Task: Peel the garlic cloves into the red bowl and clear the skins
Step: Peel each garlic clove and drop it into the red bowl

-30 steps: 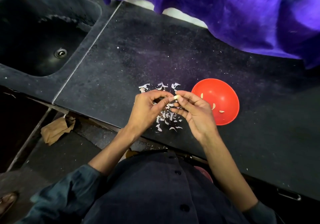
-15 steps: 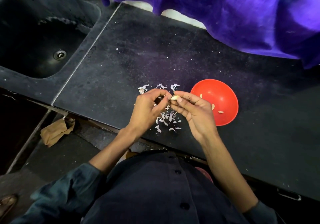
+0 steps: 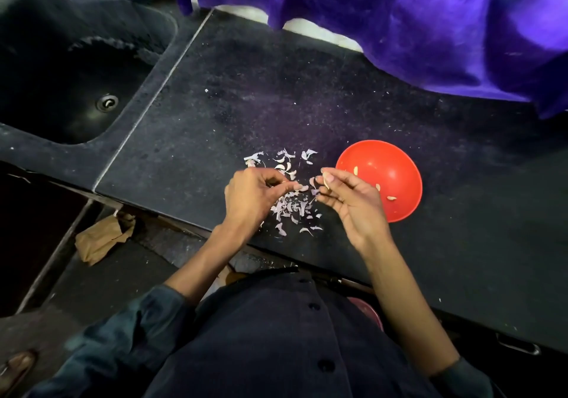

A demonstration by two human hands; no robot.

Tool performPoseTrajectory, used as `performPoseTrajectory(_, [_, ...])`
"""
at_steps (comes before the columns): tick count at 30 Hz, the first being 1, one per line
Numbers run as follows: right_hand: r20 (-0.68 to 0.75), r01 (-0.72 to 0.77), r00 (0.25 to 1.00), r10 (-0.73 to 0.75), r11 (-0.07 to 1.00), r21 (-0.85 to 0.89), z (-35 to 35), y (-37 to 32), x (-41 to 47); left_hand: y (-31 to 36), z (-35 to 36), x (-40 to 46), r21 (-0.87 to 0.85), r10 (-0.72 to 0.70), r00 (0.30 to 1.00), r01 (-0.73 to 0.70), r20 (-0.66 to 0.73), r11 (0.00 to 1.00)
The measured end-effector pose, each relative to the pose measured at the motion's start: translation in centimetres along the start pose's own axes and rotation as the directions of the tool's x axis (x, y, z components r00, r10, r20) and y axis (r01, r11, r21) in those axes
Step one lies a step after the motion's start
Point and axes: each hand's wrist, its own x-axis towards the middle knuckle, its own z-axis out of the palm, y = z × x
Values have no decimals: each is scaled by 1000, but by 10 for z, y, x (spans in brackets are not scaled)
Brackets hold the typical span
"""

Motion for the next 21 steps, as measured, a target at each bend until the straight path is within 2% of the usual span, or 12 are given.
performPoseTrajectory(3, [-5,73,997,-74,984,-161,-5,5,3,-2,6,4,39,67,994,-70,83,997])
performPoseTrajectory(6, [5,132,991,-136,949,-285,-8,8,7,3,13,6,183,72,973,-113,221,976])
performPoseTrajectory(9, [48,149,989,-142,892,-427,-13,11,9,9,17,7,281,83,961,-158,264,947])
performPoseTrajectory(13, [13,156,984,-180,813,-561,-30,15,10,18,28,6,243,117,954,-187,277,952])
performPoseTrajectory(17, [-80,174,947,-313,703,-689,-53,13,10,25,41,8,185,184,930,-251,319,950])
performPoseTrajectory(21, [-127,175,917,-378,668,-724,-68,7,11,28,49,10,204,175,914,-262,365,943])
